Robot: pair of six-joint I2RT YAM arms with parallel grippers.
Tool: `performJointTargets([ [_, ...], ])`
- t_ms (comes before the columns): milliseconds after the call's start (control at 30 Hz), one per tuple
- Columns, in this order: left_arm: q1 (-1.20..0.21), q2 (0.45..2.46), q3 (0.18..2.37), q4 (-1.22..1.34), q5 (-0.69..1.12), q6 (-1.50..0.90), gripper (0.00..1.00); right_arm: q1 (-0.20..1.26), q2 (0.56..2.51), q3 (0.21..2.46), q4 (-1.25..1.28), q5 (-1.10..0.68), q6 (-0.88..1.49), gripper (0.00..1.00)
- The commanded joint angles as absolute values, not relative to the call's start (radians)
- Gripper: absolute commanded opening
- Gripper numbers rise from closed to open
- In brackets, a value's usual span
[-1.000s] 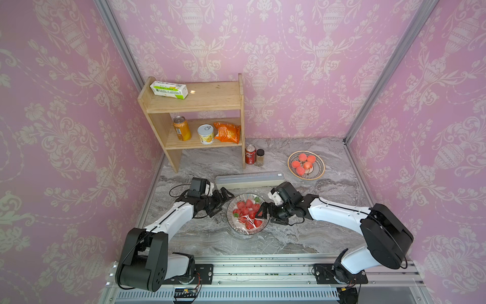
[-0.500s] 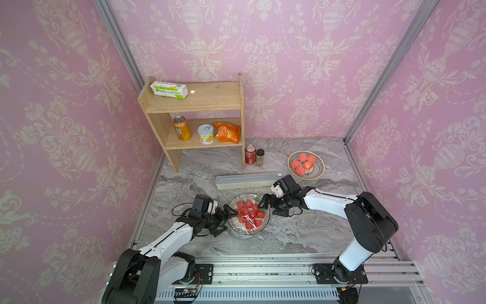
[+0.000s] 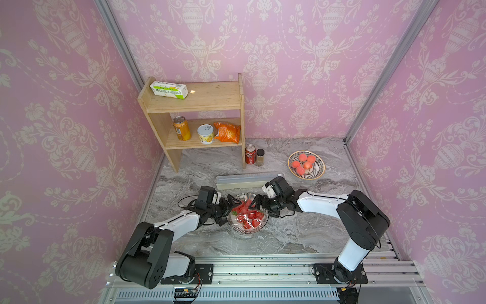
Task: Wrap the plate with plastic wrap
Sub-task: Adjust the plate at the center of the board.
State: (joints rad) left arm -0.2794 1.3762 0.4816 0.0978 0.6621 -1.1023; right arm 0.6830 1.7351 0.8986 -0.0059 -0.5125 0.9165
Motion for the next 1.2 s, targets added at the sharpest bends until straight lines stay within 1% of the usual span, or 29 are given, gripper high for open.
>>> performJointTargets([
  [0, -0.258, 1.439, 0.576, 0.101, 0.695, -1.007, 0.99, 0.721, 1.695, 0.861, 0.047, -0.534, 0.978, 1.0],
  [133, -0.206, 1.469, 0.617, 0.015, 0.68, -0.916, 0.99, 0.711, 1.651, 0.819, -0.015, -0.495, 0.958, 1.0],
  [267, -0.154, 1.446, 0.631, -0.1, 0.673, -0.836, 0.99, 0.675, 1.582, 0.804, -0.169, -0.468, 0.882, 1.0],
  [400, -0.146, 1.37, 0.612, -0.202, 0.663, -0.797, 0.99, 0.586, 1.538, 0.876, -0.335, -0.448, 0.736, 1.0],
  [500, -0.157, 1.326, 0.568, -0.198, 0.704, -0.833, 0.99, 0.56, 1.582, 0.988, -0.359, -0.458, 0.652, 1.0],
  [600, -0.183, 1.283, 0.537, -0.209, 0.696, -0.852, 0.99, 0.561, 1.667, 1.095, -0.357, -0.439, 0.59, 1.0],
  [700, -0.199, 1.265, 0.492, -0.156, 0.696, -0.904, 0.99, 0.56, 1.746, 1.164, -0.301, -0.413, 0.548, 1.0],
  [867, -0.247, 1.296, 0.463, -0.045, 0.73, -0.977, 0.99, 0.569, 1.861, 1.277, -0.224, -0.454, 0.546, 1.0],
  [1033, -0.275, 1.313, 0.46, 0.011, 0.718, -1.011, 0.99, 0.581, 1.925, 1.315, -0.19, -0.476, 0.551, 1.0],
  [1167, -0.285, 1.324, 0.449, 0.063, 0.714, -1.043, 0.99, 0.583, 1.947, 1.282, -0.141, -0.493, 0.583, 1.0],
])
